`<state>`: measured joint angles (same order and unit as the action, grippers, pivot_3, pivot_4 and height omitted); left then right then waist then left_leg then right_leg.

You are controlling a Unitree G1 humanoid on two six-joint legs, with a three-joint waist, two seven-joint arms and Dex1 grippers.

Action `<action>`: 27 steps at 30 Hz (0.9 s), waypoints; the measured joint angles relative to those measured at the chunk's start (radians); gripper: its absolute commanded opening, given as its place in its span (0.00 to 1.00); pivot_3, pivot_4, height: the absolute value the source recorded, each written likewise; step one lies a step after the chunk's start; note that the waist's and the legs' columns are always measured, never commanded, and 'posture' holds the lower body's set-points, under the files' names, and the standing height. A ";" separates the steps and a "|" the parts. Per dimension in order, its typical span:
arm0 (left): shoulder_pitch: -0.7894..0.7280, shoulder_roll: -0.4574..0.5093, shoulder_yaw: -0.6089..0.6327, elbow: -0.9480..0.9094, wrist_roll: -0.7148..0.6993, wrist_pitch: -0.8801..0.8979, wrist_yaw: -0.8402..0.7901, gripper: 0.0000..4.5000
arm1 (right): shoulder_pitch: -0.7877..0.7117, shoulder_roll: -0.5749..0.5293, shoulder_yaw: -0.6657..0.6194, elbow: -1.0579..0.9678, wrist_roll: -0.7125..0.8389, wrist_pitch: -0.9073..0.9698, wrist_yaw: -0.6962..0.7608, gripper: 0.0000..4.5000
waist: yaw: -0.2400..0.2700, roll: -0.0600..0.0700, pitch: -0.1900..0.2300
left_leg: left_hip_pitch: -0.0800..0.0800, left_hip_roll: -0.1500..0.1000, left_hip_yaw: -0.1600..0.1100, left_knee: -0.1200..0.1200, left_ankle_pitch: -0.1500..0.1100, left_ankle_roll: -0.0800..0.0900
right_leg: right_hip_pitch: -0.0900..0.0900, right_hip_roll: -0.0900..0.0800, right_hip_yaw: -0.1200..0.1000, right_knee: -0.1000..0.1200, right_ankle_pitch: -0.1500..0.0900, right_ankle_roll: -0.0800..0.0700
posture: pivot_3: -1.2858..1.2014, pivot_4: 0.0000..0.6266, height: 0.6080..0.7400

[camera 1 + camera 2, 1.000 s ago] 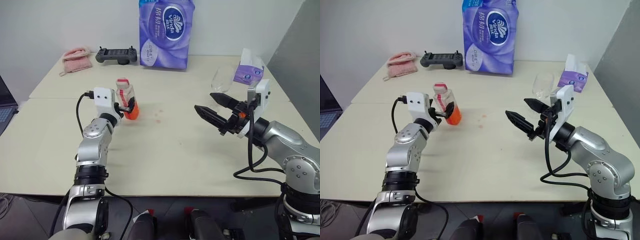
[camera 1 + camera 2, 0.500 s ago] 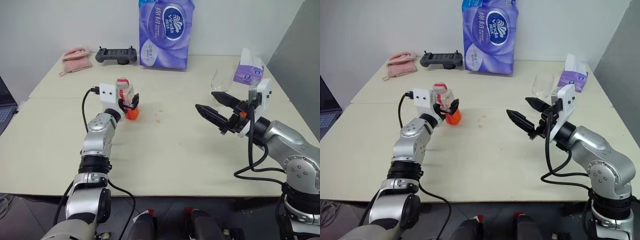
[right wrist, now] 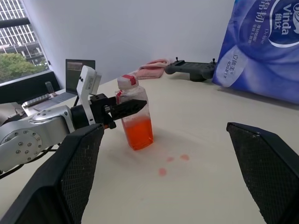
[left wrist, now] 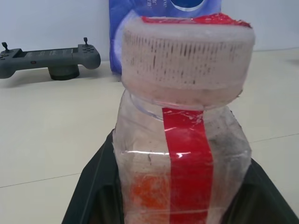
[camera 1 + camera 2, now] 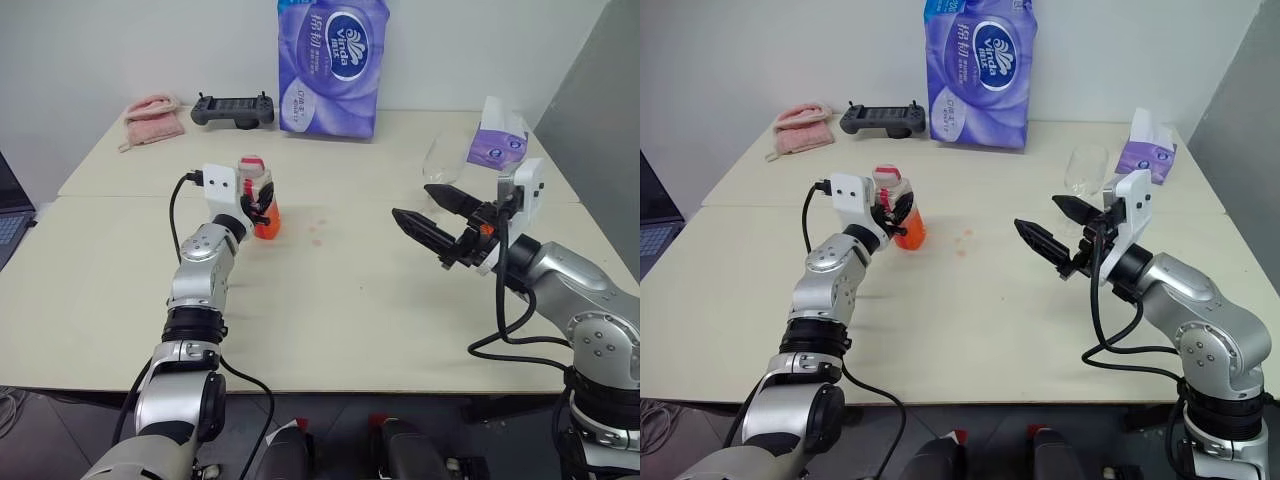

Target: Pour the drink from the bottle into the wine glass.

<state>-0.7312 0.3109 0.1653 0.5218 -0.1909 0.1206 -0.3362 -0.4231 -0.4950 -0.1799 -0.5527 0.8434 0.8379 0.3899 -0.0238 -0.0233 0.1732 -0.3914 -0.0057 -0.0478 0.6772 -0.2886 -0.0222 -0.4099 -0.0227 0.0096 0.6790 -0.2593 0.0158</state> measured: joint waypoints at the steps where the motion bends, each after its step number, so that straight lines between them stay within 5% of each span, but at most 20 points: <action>1: 0.000 0.000 0.000 0.000 0.000 0.000 0.000 0.40 | 0.000 0.000 0.002 0.000 0.000 -0.001 0.000 1.00 | 0.000 0.000 0.000 | 0.000 0.000 0.000 0.000 0.000 0.000 | 0.000 0.000 0.000 0.000 0.000 0.000 | 0.52 0.24 1.00; 10: 0.043 0.011 -0.005 -0.088 -0.013 0.046 -0.034 0.40 | -0.009 -0.013 0.045 0.004 -0.040 -0.006 0.002 1.00 | -0.001 0.000 0.000 | -0.001 0.000 0.000 0.000 0.000 0.000 | -0.001 0.000 0.000 0.000 0.000 0.000 | 0.52 0.24 1.00; 20: 0.082 0.050 -0.168 -0.404 -0.167 0.230 -0.432 0.40 | -0.184 0.026 0.228 0.105 -0.166 -0.042 0.050 1.00 | -0.003 0.000 0.001 | -0.001 0.000 0.000 0.000 0.000 0.000 | -0.002 0.000 0.000 0.000 0.000 0.000 | 0.52 0.24 1.00; 27: 0.090 0.055 -0.242 -0.428 -0.187 0.266 -0.557 0.40 | -0.249 0.082 0.266 0.165 -0.234 -0.068 0.063 1.00 | -0.003 0.000 0.001 | -0.001 0.000 0.000 0.000 0.000 0.000 | -0.002 0.000 0.000 0.000 0.000 0.000 | 0.52 0.24 1.00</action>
<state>-0.6413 0.3655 -0.0770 0.0935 -0.3779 0.3869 -0.8929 -0.6721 -0.4134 0.0859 -0.3876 0.6092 0.7701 0.4532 -0.0270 -0.0233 0.1738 -0.3928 -0.0055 -0.0479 0.6772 -0.2884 -0.0224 -0.4117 -0.0224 0.0097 0.6790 -0.2593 0.0157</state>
